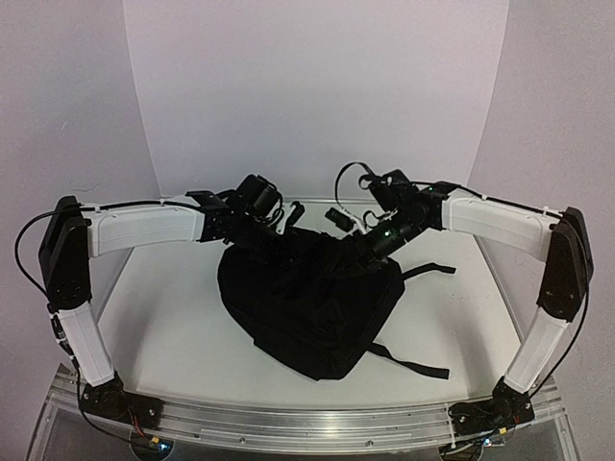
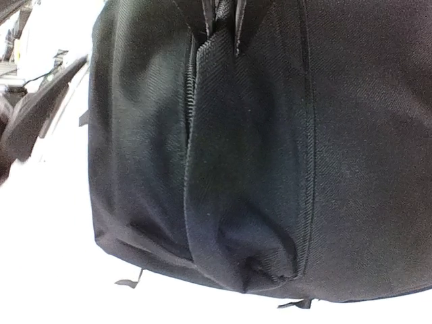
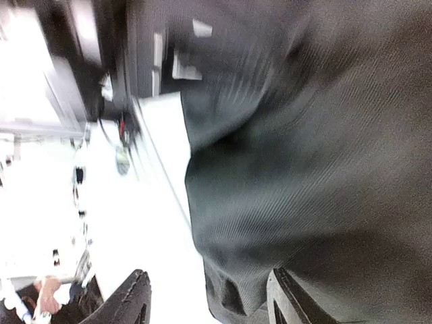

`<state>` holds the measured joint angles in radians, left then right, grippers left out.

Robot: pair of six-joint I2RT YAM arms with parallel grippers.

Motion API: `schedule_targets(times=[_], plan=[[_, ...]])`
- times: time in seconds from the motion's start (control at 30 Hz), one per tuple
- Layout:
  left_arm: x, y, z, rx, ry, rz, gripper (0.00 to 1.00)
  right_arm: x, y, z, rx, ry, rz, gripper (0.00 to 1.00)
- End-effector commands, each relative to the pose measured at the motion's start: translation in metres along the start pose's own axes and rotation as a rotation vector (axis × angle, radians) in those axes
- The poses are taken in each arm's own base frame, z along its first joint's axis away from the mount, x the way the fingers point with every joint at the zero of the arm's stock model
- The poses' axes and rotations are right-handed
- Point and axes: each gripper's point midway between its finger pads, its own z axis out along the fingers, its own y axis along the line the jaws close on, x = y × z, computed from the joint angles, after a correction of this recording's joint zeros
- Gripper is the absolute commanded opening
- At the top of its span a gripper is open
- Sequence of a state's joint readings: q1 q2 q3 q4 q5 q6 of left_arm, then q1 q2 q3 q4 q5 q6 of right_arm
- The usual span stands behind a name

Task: Pack the student bag
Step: Adjust the student bag at the center of the board.

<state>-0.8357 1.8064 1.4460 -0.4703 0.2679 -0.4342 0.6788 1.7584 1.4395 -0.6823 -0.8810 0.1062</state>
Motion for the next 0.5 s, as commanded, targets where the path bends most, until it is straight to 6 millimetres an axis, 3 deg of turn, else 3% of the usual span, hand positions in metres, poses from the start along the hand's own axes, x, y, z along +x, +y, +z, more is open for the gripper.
schedule_targets(times=[0.0, 0.13, 0.3, 0.47], plan=[[-0.037, -0.062, -0.055, 0.196, -0.142, 0.093, 0.21, -0.061, -0.017, -0.063, 0.139, -0.225, -0.070, 0.59], [-0.035, -0.061, -0.070, 0.196, -0.178, 0.043, 0.51, -0.070, -0.062, -0.075, 0.363, -0.247, -0.083, 0.60], [-0.007, -0.051, -0.071, 0.115, -0.169, -0.018, 0.82, -0.068, -0.080, -0.062, 0.388, -0.198, -0.077, 0.68], [0.041, -0.039, -0.051, 0.028, -0.079, -0.083, 0.93, -0.053, -0.101, -0.040, 0.377, -0.113, -0.078, 0.69]])
